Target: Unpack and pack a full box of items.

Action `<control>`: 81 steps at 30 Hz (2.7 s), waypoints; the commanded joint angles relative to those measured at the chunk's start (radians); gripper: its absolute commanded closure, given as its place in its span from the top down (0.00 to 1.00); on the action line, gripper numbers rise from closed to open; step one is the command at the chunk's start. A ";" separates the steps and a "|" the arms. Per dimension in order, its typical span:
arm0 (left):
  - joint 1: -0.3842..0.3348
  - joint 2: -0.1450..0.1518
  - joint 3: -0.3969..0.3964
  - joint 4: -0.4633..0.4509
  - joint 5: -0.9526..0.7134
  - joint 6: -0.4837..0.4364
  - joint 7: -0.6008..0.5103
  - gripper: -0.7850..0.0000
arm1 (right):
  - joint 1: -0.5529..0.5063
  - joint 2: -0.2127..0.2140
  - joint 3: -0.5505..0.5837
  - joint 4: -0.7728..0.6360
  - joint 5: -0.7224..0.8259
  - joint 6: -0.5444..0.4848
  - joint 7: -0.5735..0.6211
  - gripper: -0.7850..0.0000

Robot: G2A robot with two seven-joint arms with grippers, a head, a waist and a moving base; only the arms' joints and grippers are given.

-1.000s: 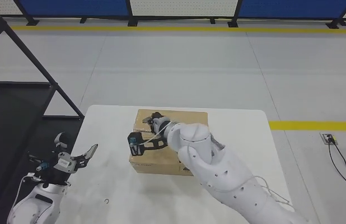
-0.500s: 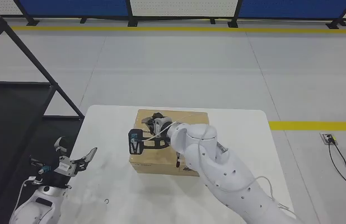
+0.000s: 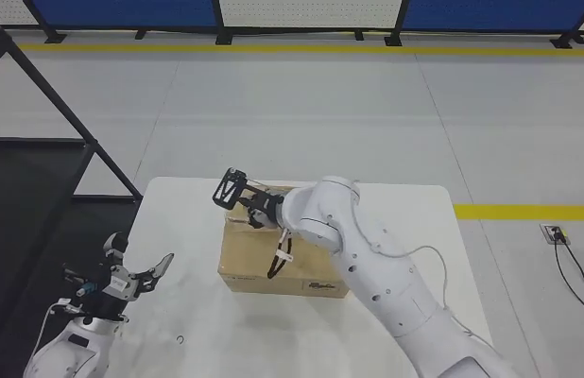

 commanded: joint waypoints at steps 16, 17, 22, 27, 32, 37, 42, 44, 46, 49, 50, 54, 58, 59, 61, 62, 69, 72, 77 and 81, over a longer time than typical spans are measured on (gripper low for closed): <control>-0.013 0.000 0.013 0.015 0.024 -0.022 -0.006 1.00 | 0.039 -0.058 0.053 0.254 0.497 0.257 0.067 0.00; -0.016 0.000 0.015 0.016 0.026 -0.024 -0.008 1.00 | 0.046 -0.060 0.052 0.272 0.513 0.261 0.069 0.00; -0.026 0.000 0.025 0.022 0.037 -0.031 -0.012 1.00 | 0.075 -0.070 0.049 0.349 0.544 0.303 0.060 0.00; -0.031 0.001 0.029 0.025 0.044 -0.037 -0.014 1.00 | 0.091 -0.071 0.053 0.400 0.554 0.316 0.059 0.00; -0.038 0.001 0.031 0.029 0.047 -0.039 -0.018 1.00 | 0.086 -0.063 0.070 0.409 0.590 0.254 0.091 0.00; -0.048 0.001 0.040 0.031 0.051 -0.046 -0.022 1.00 | 0.062 -0.049 0.088 0.369 0.600 0.234 0.115 0.00; -0.056 0.000 0.052 0.031 0.054 -0.048 -0.023 1.00 | 0.037 -0.033 0.111 0.333 0.592 0.259 0.136 0.00; -0.057 0.000 0.054 0.032 0.054 -0.048 -0.022 1.00 | 0.028 -0.026 0.122 0.324 0.592 0.263 0.143 0.00; -0.059 0.000 0.057 0.036 0.054 -0.047 -0.021 1.00 | 0.018 -0.019 0.136 0.314 0.592 0.267 0.145 0.00; -0.064 0.000 0.063 0.040 0.056 -0.048 -0.022 1.00 | 0.000 -0.006 0.159 0.290 0.589 0.273 0.152 0.00; -0.065 0.000 0.064 0.040 0.056 -0.047 -0.023 1.00 | -0.007 -0.001 0.168 0.281 0.584 0.276 0.156 0.00; -0.072 -0.001 0.072 0.039 0.058 -0.050 -0.027 1.00 | -0.047 0.022 0.212 0.226 0.572 0.289 0.169 0.00; -0.079 -0.001 0.080 0.038 0.061 -0.052 -0.028 1.00 | -0.101 0.048 0.264 0.150 0.560 0.303 0.185 0.00; -0.081 -0.001 0.082 0.038 0.062 -0.053 -0.030 1.00 | -0.116 0.053 0.276 0.128 0.556 0.308 0.190 0.00; -0.085 -0.001 0.086 0.037 0.064 -0.054 -0.033 1.00 | -0.148 0.065 0.300 0.083 0.548 0.318 0.198 0.00; -0.087 -0.001 0.088 0.037 0.065 -0.055 -0.034 1.00 | -0.163 0.071 0.312 0.063 0.542 0.324 0.203 0.00; -0.098 -0.001 0.099 0.038 0.072 -0.056 -0.040 1.00 | -0.234 0.104 0.400 -0.006 0.552 0.347 0.219 0.00; -0.101 -0.001 0.100 0.039 0.073 -0.059 -0.042 1.00 | -0.251 0.116 0.426 -0.014 0.545 0.360 0.213 0.00; -0.104 -0.001 0.099 0.040 0.074 -0.058 -0.046 1.00 | -0.286 0.132 0.454 -0.051 0.550 0.366 0.208 0.00; -0.107 0.000 0.101 0.040 0.075 -0.060 -0.050 1.00 | -0.318 0.144 0.477 -0.094 0.556 0.370 0.207 0.00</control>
